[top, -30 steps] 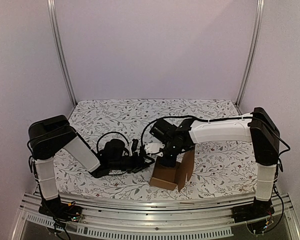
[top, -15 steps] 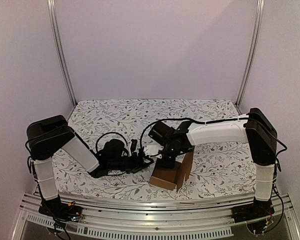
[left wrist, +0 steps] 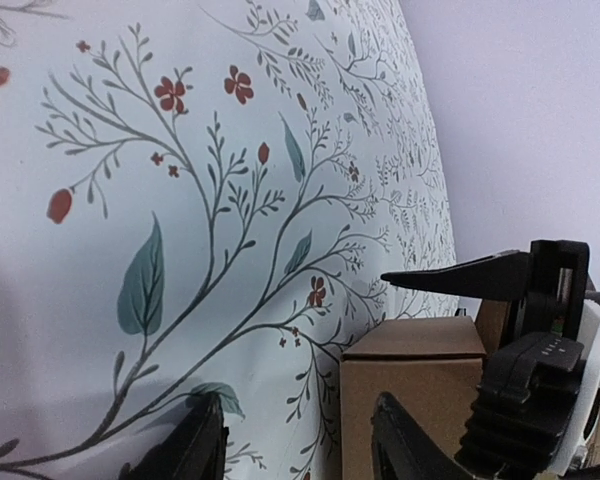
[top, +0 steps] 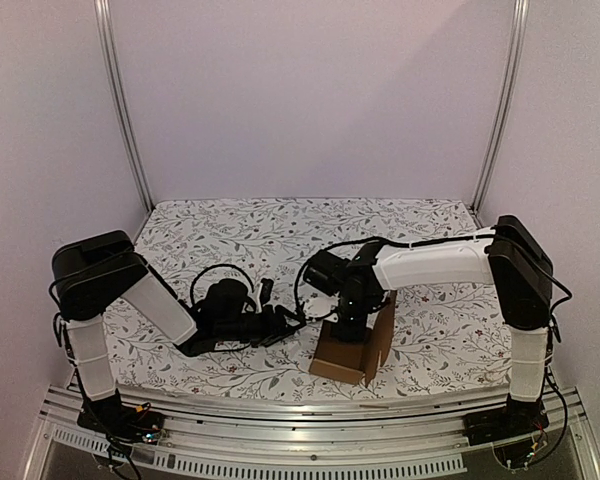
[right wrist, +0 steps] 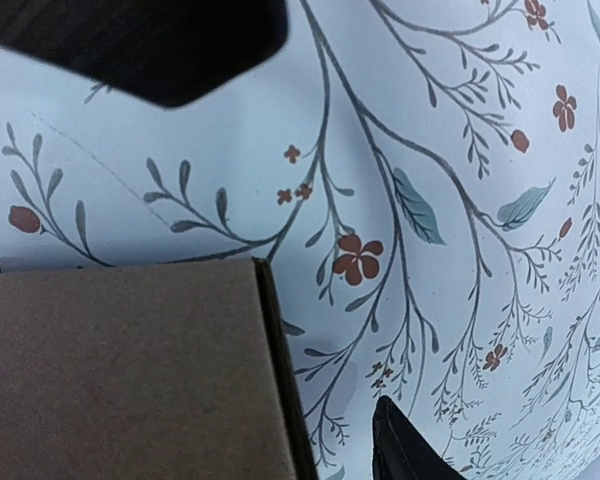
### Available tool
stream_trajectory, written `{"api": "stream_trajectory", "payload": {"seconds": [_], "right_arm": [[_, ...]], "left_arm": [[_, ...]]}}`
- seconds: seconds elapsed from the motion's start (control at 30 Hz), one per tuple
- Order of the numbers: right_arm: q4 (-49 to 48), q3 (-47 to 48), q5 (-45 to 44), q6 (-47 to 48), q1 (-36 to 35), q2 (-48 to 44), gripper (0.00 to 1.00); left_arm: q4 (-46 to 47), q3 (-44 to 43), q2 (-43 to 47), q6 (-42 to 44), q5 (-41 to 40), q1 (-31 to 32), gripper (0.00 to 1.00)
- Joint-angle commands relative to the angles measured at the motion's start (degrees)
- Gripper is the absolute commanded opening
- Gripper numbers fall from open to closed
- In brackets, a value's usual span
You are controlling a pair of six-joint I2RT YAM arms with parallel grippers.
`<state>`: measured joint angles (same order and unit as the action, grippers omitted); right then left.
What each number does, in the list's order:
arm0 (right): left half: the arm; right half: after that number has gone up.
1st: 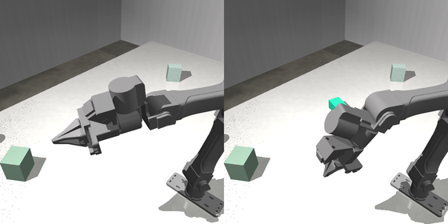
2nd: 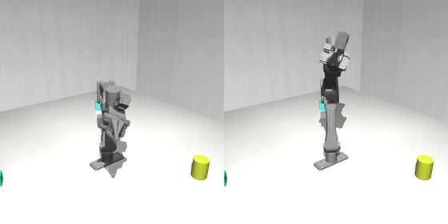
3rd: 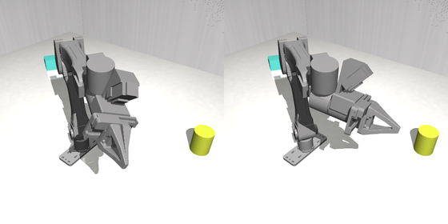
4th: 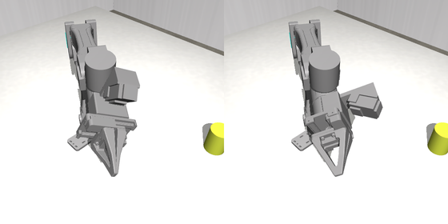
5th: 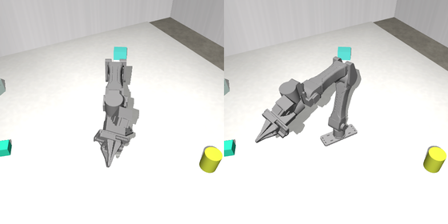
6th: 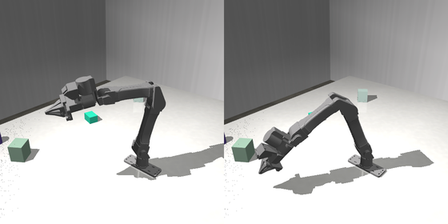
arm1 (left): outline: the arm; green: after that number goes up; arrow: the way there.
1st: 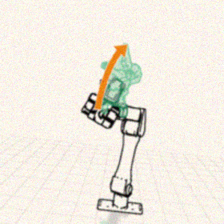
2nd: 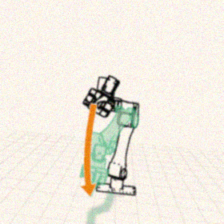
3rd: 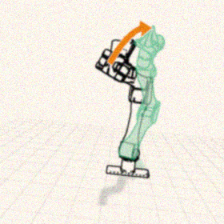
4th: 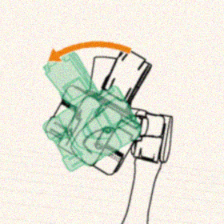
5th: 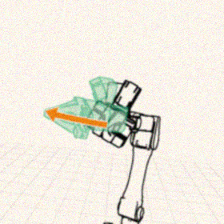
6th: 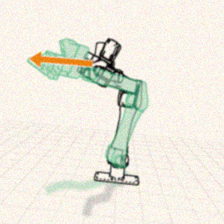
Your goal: Fold the paper box
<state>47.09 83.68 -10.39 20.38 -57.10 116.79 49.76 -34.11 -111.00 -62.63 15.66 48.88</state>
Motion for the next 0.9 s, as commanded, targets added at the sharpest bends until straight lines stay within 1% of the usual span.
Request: {"api": "stream_trajectory", "payload": {"seconds": [0.0,0.1,0.17,0.33,0.5,0.6,0.73,0.87], "right_arm": [[3.1,1.2,0.0,-1.4,0.3,-1.3,0.42],[3.0,1.1,0.3,-1.6,0.3,0.4,0.40],[2.2,0.5,0.2,-1.6,0.3,1.4,0.36],[-0.6,-1.4,-1.5,-1.2,0.3,2.4,0.23],[-3.6,-2.7,-5.8,-0.7,0.3,0.6,0.12],[-4.2,-2.7,-5.9,0.6,0.2,-1.6,0.11],[-4.3,-2.0,-0.5,0.6,0.2,-6.3,0.11],[-5.2,-1.1,2.7,0.0,0.3,-8.5,0.11]], "left_arm": [[-6.8,1.5,-0.2,1.3,-1.3,0.6,0.50],[-6.7,1.5,-0.2,1.3,-1.2,0.4,0.50],[-6.5,1.7,-0.1,1.3,-1.1,0.3,0.50],[-6.3,2.5,0.3,1.5,-1.1,-0.1,0.50],[-5.9,2.8,-0.1,1.5,-1.2,-0.2,0.50],[-5.3,2.1,-2.1,1.5,-1.3,-0.1,0.50],[-3.2,0.5,-6.3,0.7,-1.2,0.0,0.49],[-1.2,-1.4,-8.1,0.3,-0.5,0.7,0.49]]}}
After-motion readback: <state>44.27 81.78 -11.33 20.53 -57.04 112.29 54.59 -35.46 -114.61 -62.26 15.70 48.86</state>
